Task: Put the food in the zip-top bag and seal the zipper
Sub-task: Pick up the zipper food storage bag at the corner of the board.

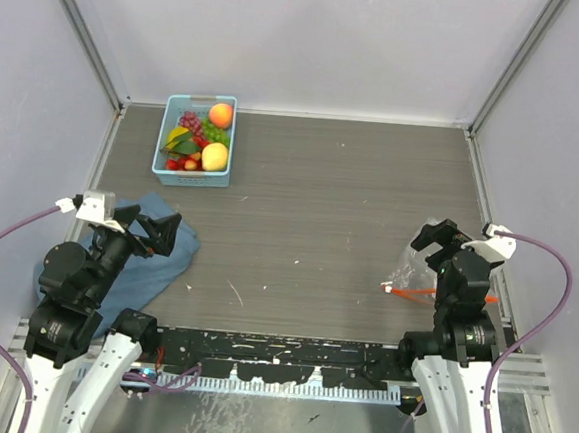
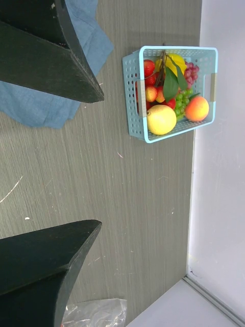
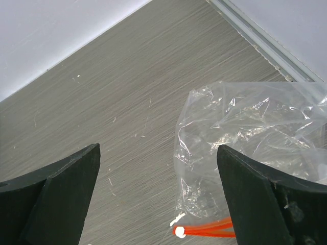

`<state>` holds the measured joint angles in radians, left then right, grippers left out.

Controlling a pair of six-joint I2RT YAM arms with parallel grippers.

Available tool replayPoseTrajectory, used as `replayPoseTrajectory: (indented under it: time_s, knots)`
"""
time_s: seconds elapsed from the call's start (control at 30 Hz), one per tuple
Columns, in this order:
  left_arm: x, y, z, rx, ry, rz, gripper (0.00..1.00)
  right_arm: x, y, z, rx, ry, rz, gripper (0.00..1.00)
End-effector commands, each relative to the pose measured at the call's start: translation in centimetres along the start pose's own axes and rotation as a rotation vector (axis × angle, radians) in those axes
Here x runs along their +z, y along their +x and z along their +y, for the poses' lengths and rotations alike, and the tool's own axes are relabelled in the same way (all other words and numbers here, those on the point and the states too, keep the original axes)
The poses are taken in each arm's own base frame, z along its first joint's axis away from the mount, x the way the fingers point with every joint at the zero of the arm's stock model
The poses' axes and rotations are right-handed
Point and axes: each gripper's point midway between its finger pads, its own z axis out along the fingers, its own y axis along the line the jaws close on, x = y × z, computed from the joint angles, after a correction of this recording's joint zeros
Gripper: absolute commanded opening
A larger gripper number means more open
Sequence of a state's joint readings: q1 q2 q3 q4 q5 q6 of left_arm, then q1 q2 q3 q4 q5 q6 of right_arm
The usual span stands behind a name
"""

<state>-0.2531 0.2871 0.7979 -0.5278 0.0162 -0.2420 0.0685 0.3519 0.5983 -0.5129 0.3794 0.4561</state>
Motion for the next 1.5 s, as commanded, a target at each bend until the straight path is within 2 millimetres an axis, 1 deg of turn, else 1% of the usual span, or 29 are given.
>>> replayPoseTrajectory:
  time_s: [0.0,0.17,0.3,0.37,0.57,0.67,0.8,1.03,1.13,1.3,1.4,1.47]
  knots:
    - [0.1,-1.7,-0.1,0.011,0.004,-0.068,0.98,-0.3,-2.4,0.9,0.028,-0.013,-0.051,1.00]
    - [0.0,-1.7,-0.1,0.011,0.005,-0.071,0.98,0.2,-1.8,0.6,0.014,0.017,-0.016,1.00]
    - [-0.1,-1.7,-0.1,0.010,0.005,-0.077,0.98,0.6,-1.0,1.3,-0.010,-0.012,0.035,1.00]
    - [-0.2,-1.8,-0.2,0.010,0.008,-0.078,0.98,0.8,-0.6,1.4,-0.018,-0.010,0.056,1.00]
    - [-0.4,-1.9,-0.4,0.005,0.018,-0.087,0.98,2.3,0.8,0.6,-0.040,0.064,0.118,1.00]
    - [-0.5,-1.9,-0.5,0.005,0.023,-0.090,0.98,3.5,2.2,-0.3,-0.058,0.135,0.169,1.00]
    - [-0.5,-1.8,-0.5,0.004,0.023,-0.087,0.98,5.3,4.8,-1.6,-0.095,0.221,0.240,1.00]
    - [-0.3,-1.8,-1.3,-0.002,0.065,-0.079,0.98,8.0,9.2,-2.5,-0.174,0.280,0.381,1.00]
    - [-0.3,-1.8,-1.6,-0.020,0.078,-0.072,0.98,8.8,11.2,-2.7,-0.206,0.283,0.454,1.00]
    - [-0.1,-1.8,-2.9,-0.078,0.133,-0.047,0.98,9.4,13.4,-3.3,-0.241,0.302,0.527,0.97]
    - [0.5,-0.7,-3.0,-0.121,0.134,0.011,0.98,9.6,14.5,-3.6,-0.250,0.307,0.559,0.93]
    - [0.8,0.3,-3.0,-0.146,0.126,0.060,0.98,9.9,15.0,-3.5,-0.251,0.298,0.576,0.89]
